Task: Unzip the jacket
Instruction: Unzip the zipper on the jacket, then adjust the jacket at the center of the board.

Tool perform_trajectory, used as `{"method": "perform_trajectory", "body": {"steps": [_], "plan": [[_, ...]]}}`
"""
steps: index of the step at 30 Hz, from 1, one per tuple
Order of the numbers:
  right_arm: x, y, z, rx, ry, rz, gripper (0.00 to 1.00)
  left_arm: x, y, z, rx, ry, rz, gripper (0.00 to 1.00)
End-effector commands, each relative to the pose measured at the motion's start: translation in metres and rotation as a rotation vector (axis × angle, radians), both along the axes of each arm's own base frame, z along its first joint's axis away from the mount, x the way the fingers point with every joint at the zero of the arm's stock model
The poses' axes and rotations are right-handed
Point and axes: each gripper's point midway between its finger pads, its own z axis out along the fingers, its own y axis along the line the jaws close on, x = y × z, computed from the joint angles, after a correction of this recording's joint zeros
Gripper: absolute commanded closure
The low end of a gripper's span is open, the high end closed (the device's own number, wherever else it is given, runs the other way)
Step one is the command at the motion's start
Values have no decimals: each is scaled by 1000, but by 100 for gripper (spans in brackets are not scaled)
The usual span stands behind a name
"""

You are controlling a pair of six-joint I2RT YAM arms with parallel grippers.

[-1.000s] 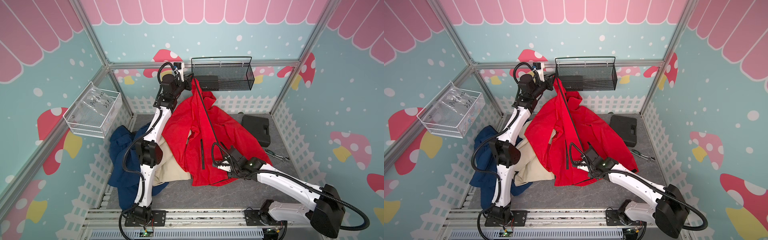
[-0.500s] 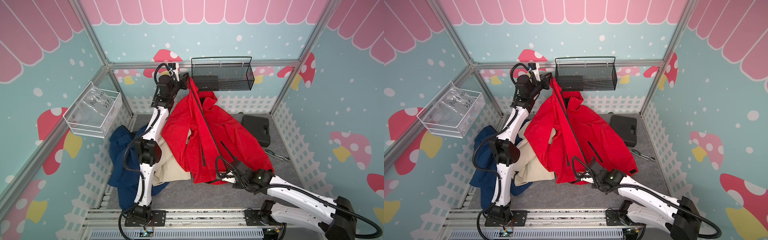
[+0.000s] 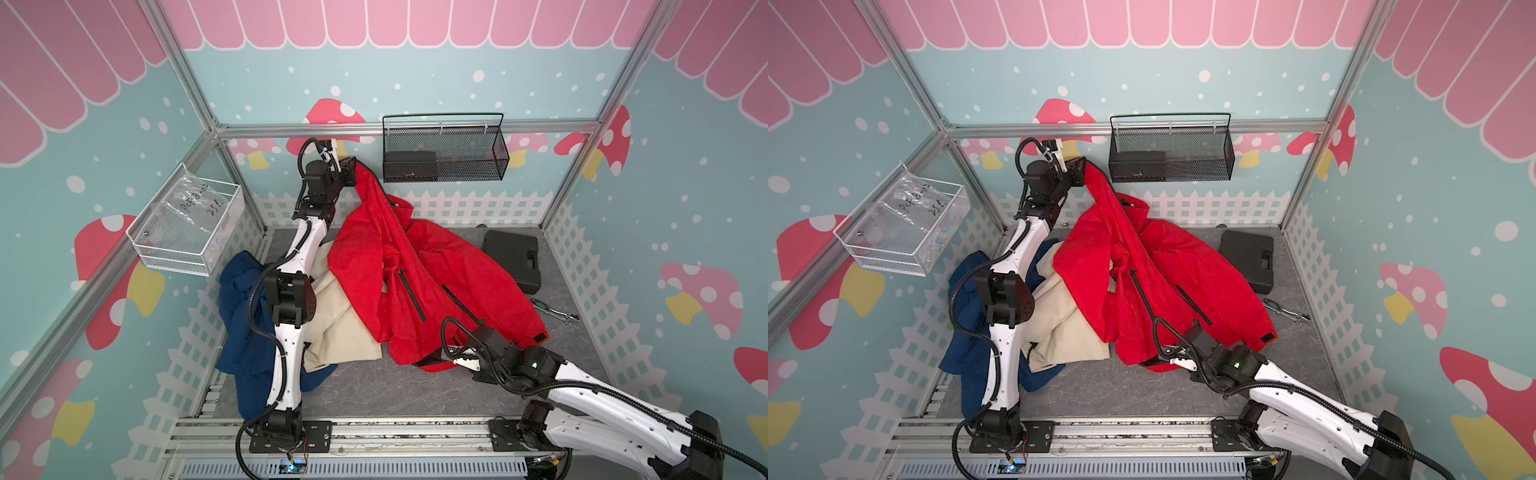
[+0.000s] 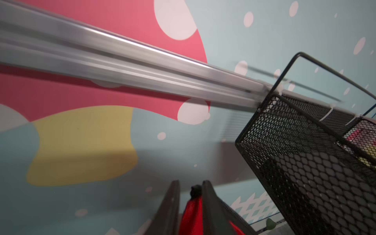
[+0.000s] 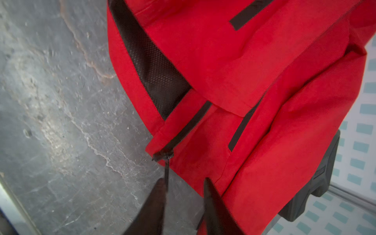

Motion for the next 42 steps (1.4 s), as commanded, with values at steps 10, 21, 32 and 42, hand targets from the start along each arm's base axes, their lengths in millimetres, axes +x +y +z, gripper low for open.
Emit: {"method": "perform_trajectory", "body": {"steps": [10, 21, 32, 42], "plan": [[73, 39, 124, 556, -75, -187, 34, -126, 2, 70, 13, -61, 8, 27], [181, -31, 87, 771, 100, -625, 30, -249, 15, -57, -37, 682, 3, 25], [289, -28, 63, 760, -33, -584, 0, -339, 4, -112, -177, 870, -88, 3], [322, 7, 27, 622, -146, -414, 0, -364, -23, -137, -296, 950, -147, 0]]}}
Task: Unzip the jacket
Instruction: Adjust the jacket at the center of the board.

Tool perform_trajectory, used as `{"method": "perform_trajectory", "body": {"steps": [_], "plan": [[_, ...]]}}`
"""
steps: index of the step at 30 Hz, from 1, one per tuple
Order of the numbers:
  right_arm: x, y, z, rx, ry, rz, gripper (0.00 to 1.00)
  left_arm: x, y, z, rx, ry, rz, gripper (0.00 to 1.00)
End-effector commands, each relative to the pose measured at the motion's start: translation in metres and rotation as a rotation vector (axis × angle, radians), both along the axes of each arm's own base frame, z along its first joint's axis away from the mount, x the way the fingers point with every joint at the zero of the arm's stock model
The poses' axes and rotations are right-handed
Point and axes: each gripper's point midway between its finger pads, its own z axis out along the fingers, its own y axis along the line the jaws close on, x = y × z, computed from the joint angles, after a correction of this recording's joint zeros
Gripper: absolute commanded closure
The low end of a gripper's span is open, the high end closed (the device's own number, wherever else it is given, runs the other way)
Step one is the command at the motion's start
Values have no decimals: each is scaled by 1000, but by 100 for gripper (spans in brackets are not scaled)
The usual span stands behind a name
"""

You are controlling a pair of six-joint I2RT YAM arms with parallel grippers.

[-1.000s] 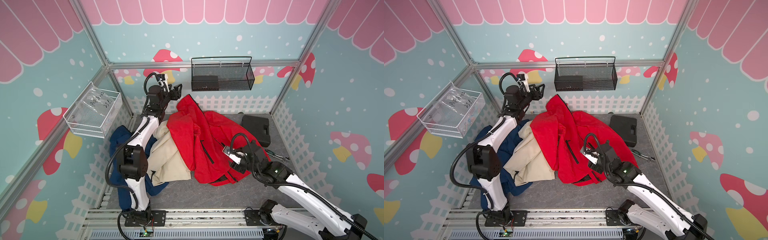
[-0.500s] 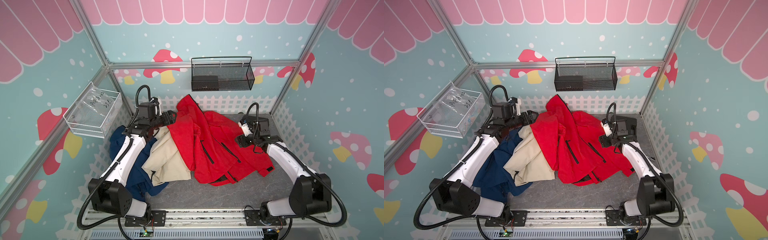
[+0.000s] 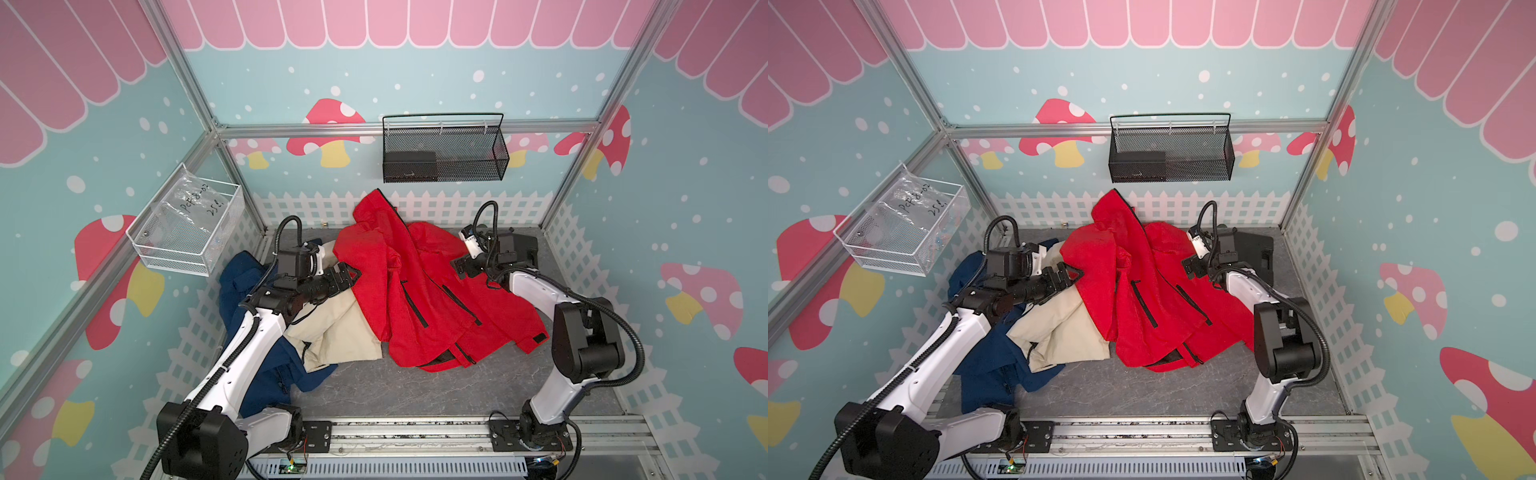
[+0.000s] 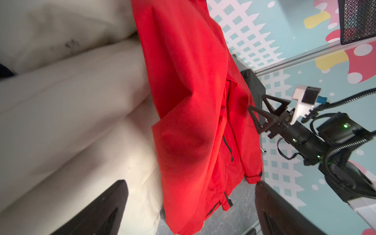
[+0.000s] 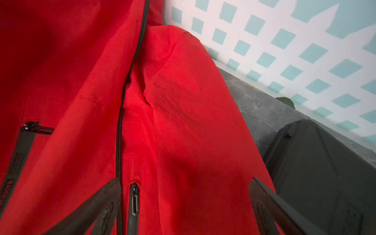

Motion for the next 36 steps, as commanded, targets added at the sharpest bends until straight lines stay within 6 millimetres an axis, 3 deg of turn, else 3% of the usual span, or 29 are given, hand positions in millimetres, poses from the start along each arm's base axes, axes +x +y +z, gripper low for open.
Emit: {"method": "perform_trajectory", "body": {"steps": [1, 4, 6, 12, 14, 17, 19, 21, 24, 30, 33, 36], "plan": [[14, 25, -3, -117, -110, 93, 0, -1, -15, -1, -69, 22, -3, 0], [23, 35, -13, -164, -130, 110, 0, 2, -26, -7, -89, 36, -8, 0], [31, 39, -33, -201, -110, 108, 0, 6, -28, -13, -81, 50, 8, 0], [59, 36, -48, -337, -139, 21, 3, 17, -42, -23, -117, 75, 30, 7], [63, 38, -51, -335, -139, 32, 12, 18, -51, -24, -111, 77, 10, 9], [65, 45, -53, -309, -134, 68, 32, 20, -61, -26, -102, 85, 1, 11], [65, 45, -55, -290, -124, 71, 64, 21, -65, -28, -100, 94, 11, 13], [66, 37, -52, -280, -120, 40, 85, 22, -65, -28, -100, 98, 32, 14], [67, 22, -43, -216, -110, -15, 99, 24, -65, -26, -90, 86, 46, 15], [59, -15, 4, -30, -119, -142, 100, 29, -73, -37, -59, 110, 40, 18], [50, -36, 29, 65, -119, -211, 100, 32, -89, -41, -44, 107, 5, 34], [43, -54, 44, 136, -108, -267, 100, 42, -103, -39, -54, 86, -14, 62]]}}
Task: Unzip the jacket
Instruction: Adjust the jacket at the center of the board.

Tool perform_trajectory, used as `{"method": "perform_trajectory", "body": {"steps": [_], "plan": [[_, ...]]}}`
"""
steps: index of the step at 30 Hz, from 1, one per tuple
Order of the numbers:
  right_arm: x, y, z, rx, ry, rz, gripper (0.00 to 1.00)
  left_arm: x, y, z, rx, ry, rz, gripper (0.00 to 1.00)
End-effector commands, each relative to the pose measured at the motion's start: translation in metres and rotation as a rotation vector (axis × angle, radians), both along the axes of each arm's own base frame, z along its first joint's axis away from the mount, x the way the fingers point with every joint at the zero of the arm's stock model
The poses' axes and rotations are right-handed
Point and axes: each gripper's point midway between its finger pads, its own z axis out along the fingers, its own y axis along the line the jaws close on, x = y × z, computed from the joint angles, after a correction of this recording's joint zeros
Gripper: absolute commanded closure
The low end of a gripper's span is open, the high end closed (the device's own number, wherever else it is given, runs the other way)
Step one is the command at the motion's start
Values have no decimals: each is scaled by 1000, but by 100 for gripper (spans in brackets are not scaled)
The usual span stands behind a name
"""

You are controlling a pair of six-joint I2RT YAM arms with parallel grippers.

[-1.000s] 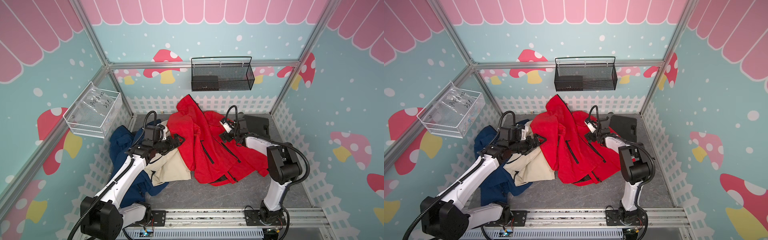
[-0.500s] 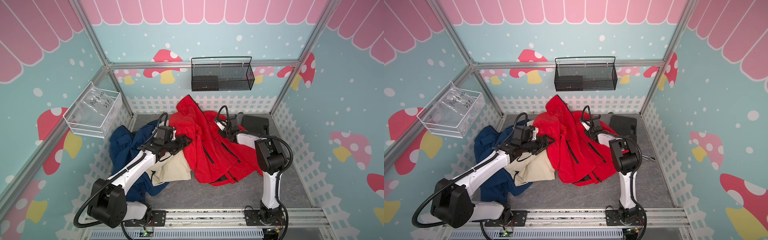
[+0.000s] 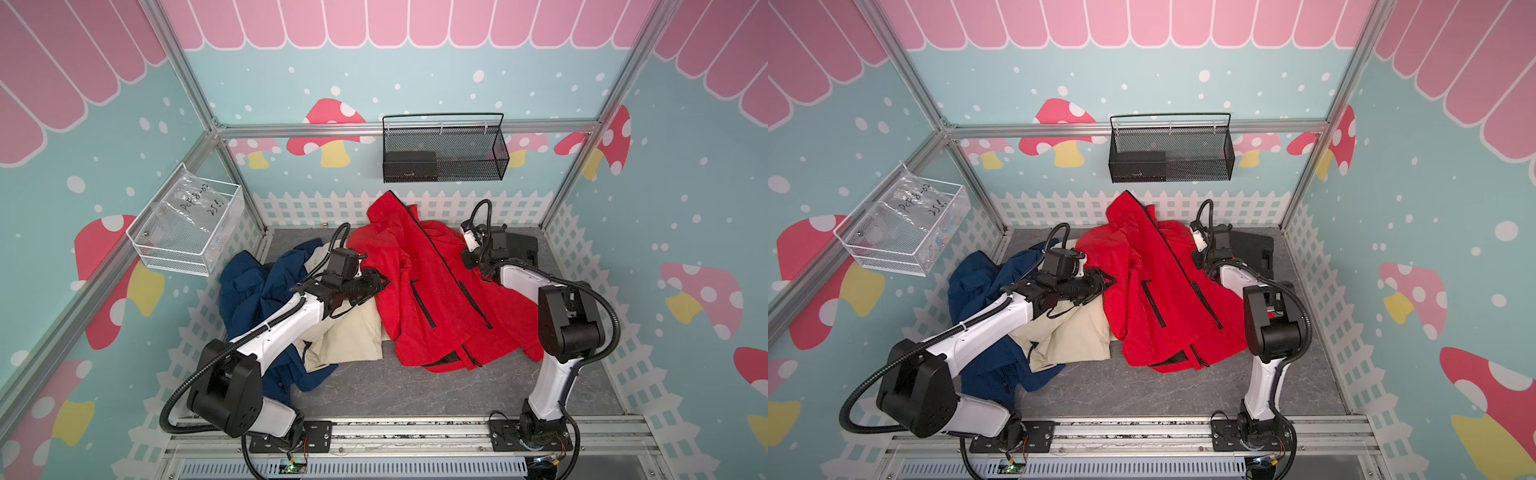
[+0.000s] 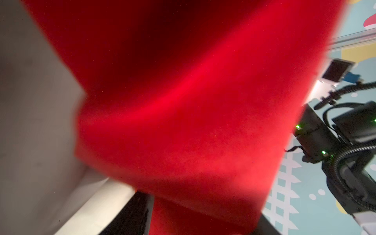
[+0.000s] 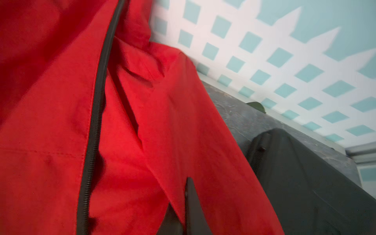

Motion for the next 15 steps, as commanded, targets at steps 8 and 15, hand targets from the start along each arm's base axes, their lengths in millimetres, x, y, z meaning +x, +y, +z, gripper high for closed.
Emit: {"method": "perform_trajectory", "body": {"steps": [8, 15], "plan": [[-5, -50, 72, 329, -45, -156, 100, 68, -62, 40, -52, -140, -60, 100], [-7, -27, 82, 445, -30, -57, 100, 125, -94, 55, -54, -215, -71, 100]]}}
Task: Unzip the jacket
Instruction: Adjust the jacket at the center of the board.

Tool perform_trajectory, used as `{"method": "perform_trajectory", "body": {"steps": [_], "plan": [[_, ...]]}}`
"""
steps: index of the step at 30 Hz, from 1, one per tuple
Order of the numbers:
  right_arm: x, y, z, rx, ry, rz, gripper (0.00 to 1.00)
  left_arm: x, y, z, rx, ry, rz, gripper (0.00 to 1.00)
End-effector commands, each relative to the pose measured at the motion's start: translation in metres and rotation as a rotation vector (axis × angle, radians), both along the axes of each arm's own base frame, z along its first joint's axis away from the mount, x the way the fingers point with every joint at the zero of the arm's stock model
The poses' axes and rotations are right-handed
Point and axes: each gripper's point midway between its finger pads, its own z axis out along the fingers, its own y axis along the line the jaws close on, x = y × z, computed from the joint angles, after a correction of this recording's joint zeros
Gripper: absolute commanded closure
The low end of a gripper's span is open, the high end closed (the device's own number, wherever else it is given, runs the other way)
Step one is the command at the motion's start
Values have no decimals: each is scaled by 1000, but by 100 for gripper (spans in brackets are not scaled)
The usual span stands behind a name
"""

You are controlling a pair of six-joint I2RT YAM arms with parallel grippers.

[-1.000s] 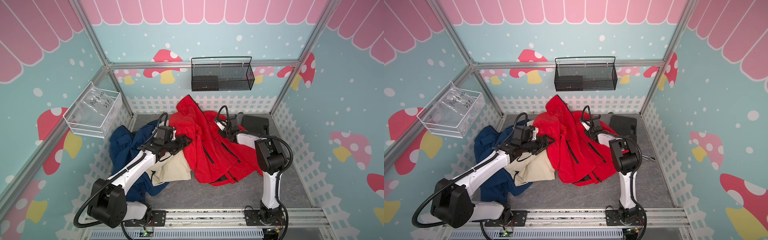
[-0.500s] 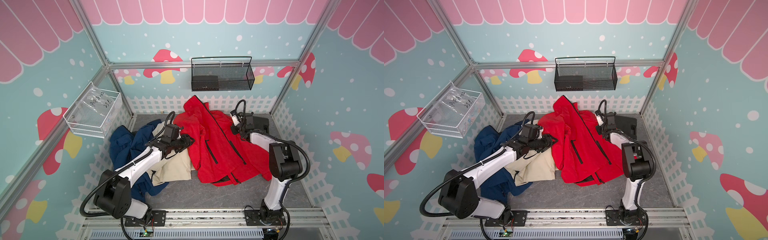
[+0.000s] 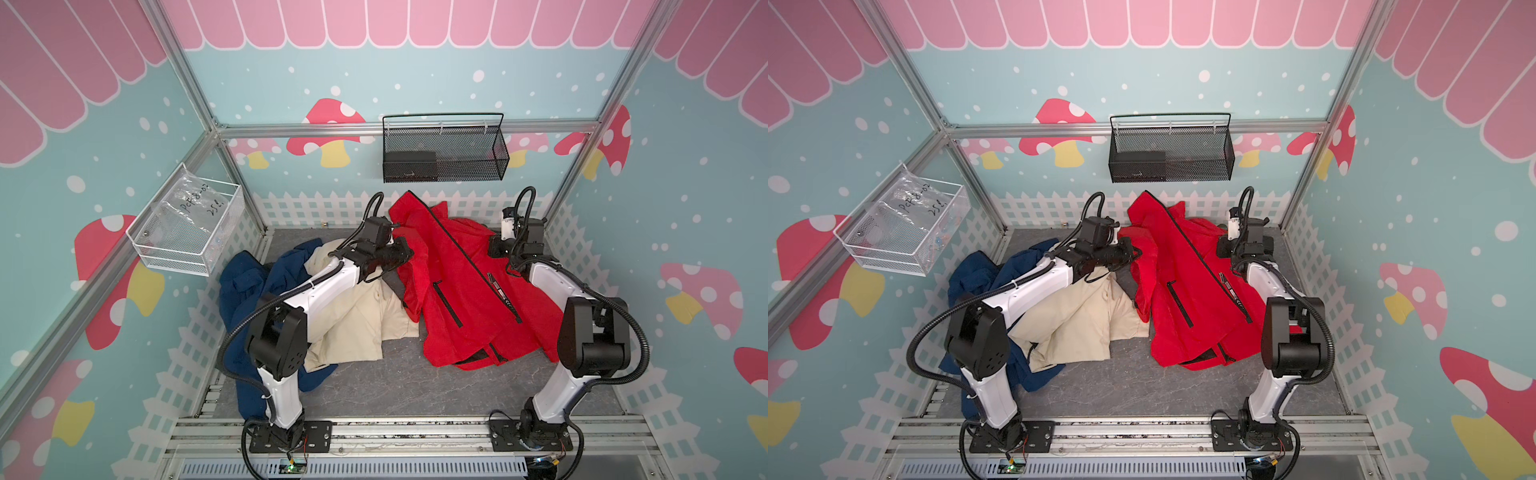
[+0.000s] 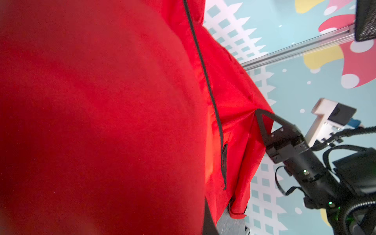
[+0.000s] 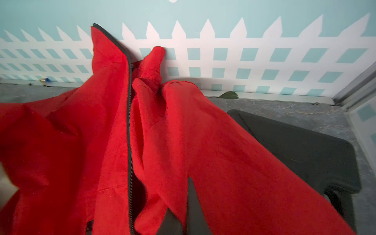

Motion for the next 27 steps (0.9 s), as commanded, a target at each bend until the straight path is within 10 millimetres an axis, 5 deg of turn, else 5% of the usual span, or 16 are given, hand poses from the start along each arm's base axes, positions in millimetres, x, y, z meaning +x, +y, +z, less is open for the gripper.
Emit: {"method": "perform_trajectory", "body": {"steps": [1, 9, 11, 14, 16, 21, 27], "plan": [[1, 26, 42, 112, -87, 80, 100, 24, -9, 10, 13, -61, 3, 100], [-13, 79, 56, 213, -119, 220, 99, 56, 1, 32, 81, -112, 18, 100], [-11, 76, 54, 204, -117, 196, 78, 52, 3, 40, 45, -109, -24, 96], [-12, 62, 55, 154, -140, 134, 21, 37, 12, 51, 47, -126, -65, 48], [-15, 59, 62, 140, -161, 135, 1, 24, 25, 63, 78, -168, -65, 30], [-39, 45, 92, 99, -212, 144, 0, -10, 72, 113, 107, -318, -34, 1], [-94, 24, 111, 12, -287, 113, 1, -57, 153, 127, 259, -457, 106, 1]]}}
